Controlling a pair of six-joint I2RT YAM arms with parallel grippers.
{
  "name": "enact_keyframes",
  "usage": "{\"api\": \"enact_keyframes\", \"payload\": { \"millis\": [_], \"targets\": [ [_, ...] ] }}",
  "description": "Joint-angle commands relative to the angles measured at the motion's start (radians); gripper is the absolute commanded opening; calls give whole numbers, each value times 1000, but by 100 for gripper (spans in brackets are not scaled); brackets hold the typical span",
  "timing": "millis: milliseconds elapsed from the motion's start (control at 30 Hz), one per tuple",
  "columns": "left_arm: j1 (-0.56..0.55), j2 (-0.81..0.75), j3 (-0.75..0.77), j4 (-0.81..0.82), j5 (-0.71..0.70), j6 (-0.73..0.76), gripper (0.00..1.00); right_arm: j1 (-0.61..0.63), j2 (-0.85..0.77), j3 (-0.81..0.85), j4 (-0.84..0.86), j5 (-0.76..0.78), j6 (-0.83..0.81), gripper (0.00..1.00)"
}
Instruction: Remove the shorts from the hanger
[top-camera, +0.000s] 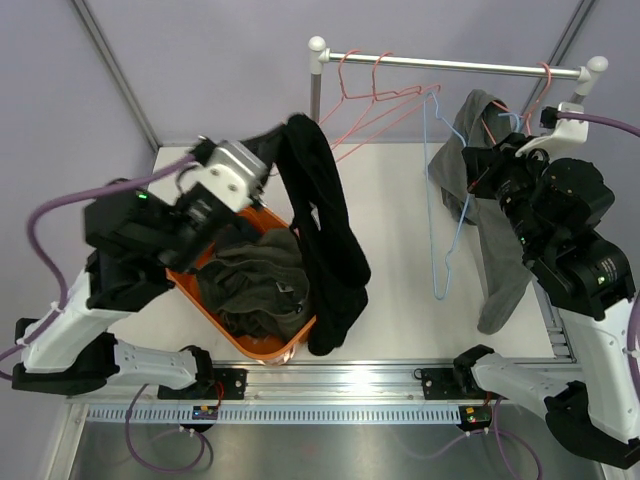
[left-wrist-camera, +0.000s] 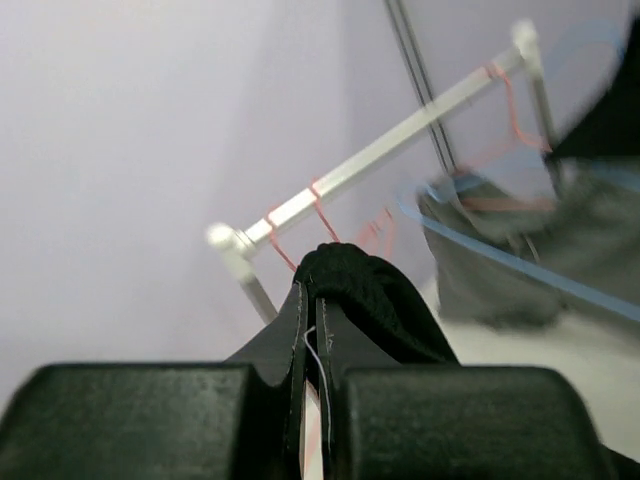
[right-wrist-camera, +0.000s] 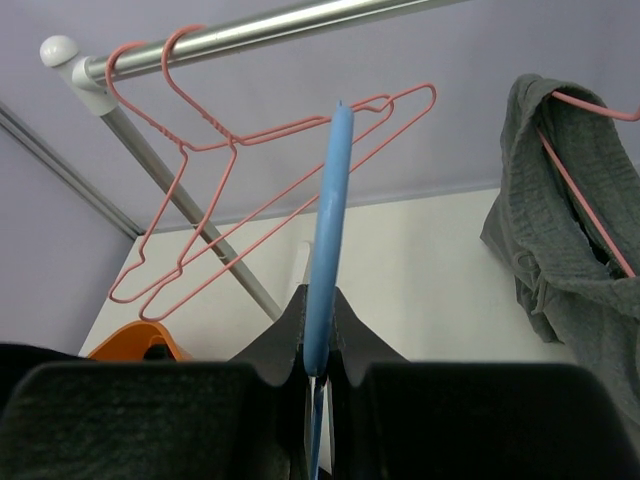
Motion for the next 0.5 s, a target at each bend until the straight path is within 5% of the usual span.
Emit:
{"api": "enact_keyframes", "payload": {
  "millis": [0,167,467],
  "targets": [
    [2,-24,229,304,-25,160,0,7,-3,-15,14,-25,1,0],
    [2,-30,311,387,19,219,0,7,-6,-38,8,-25,-3,0],
    [2,-97,232,393,-2,193,0,9,9,-35,8,-28,-12,0]
  ]
}}
